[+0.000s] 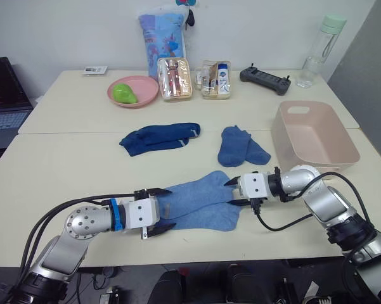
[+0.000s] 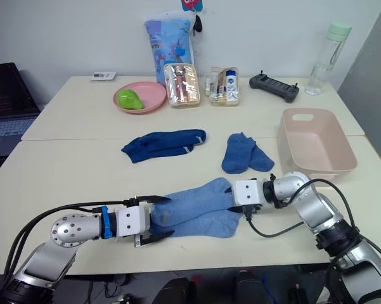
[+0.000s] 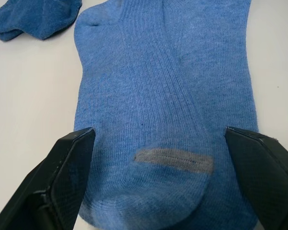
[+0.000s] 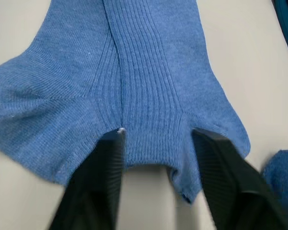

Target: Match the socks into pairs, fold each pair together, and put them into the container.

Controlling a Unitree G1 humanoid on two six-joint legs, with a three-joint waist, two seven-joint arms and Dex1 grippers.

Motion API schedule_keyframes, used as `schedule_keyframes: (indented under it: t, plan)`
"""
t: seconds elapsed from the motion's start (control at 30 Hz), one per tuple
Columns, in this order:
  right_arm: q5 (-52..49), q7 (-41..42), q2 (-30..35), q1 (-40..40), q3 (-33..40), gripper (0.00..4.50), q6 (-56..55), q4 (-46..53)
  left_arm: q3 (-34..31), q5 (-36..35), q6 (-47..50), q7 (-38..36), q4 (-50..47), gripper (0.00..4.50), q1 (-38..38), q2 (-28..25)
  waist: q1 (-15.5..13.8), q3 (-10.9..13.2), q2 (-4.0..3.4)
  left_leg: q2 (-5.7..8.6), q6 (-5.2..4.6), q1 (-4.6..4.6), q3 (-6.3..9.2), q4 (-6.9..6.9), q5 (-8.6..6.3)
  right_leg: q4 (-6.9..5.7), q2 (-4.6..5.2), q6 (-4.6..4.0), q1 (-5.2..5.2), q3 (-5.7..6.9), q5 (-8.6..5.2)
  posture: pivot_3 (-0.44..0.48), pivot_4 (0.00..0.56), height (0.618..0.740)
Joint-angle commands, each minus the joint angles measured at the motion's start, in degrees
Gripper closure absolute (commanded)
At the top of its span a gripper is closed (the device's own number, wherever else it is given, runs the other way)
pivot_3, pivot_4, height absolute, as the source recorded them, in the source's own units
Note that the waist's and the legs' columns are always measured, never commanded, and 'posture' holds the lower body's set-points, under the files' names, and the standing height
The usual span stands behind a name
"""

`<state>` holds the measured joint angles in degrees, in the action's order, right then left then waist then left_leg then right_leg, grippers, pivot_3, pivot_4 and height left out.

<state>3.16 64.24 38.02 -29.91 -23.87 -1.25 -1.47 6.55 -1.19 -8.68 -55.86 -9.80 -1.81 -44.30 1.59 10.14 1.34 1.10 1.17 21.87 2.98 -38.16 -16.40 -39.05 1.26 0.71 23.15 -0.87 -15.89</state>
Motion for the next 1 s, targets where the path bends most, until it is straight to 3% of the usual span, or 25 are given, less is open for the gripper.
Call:
schedule_keyframes:
  t: [0.03,0.13,0.37,0.53,0.63,0.83,1.0]
  plan:
    - [-0.3,1.0,0.1,-0.6,1.0,3.61,-1.2,0.5,0.0,0.0,0.9,-0.5,0.9,1.26,-0.9,-0.8,0.0,0.0,0.00,0.00,0.00,0.00,0.00,0.00,0.00,0.00,0.00,0.00,0.00,0.00,0.00,0.000,0.150,0.740]
    - [-0.4,1.4,0.2,-0.4,1.4,4.50,-1.1,0.6,-0.2,-0.4,1.2,-0.8,1.2,2.20,-1.2,-0.9,0.0,0.0,0.00,0.00,0.00,0.00,0.02,0.00,0.00,-0.01,0.00,0.00,0.00,0.02,0.00,0.000,0.150,0.740]
    - [-2.0,2.4,0.3,-0.3,2.8,4.50,0.8,1.6,-2.1,-5.7,5.5,-1.6,0.8,4.49,-1.6,0.2,0.0,0.0,0.00,0.00,0.00,0.00,0.01,-0.01,0.00,-0.01,0.00,0.00,0.01,0.00,0.00,0.000,0.150,0.740]
    - [-2.9,3.5,0.5,0.2,2.9,4.50,0.8,3.2,-4.1,-14.4,14.5,-3.4,-2.3,4.49,-0.8,0.9,0.0,0.0,0.00,-0.01,0.00,0.01,0.02,-0.01,0.00,-0.01,0.00,0.00,0.01,0.02,0.00,0.000,0.150,0.740]
    - [-3.4,3.8,0.6,0.3,3.0,3.98,2.1,3.4,-4.7,-17.3,19.3,-5.0,-3.6,4.50,-0.4,-0.7,0.0,0.0,0.00,-0.01,0.00,0.01,0.02,-0.01,0.00,-0.01,0.00,0.00,0.01,0.01,0.00,0.000,0.150,0.740]
    - [-3.0,3.7,0.4,0.3,2.8,1.97,2.0,3.5,-5.0,-17.3,21.1,-5.7,-4.0,4.50,-0.7,-1.8,0.0,0.0,0.00,-0.01,0.00,0.01,0.04,-0.02,0.00,-0.02,0.00,0.00,0.01,0.02,0.00,0.000,0.150,0.740]
    - [-2.5,3.1,0.2,1.0,2.5,1.97,1.5,3.9,-5.3,-16.5,20.3,-5.7,-3.6,4.50,-1.0,-1.9,0.0,0.0,0.00,-0.01,0.00,0.01,0.02,-0.02,0.00,-0.01,0.00,0.00,0.01,0.01,0.00,0.000,0.150,0.740]
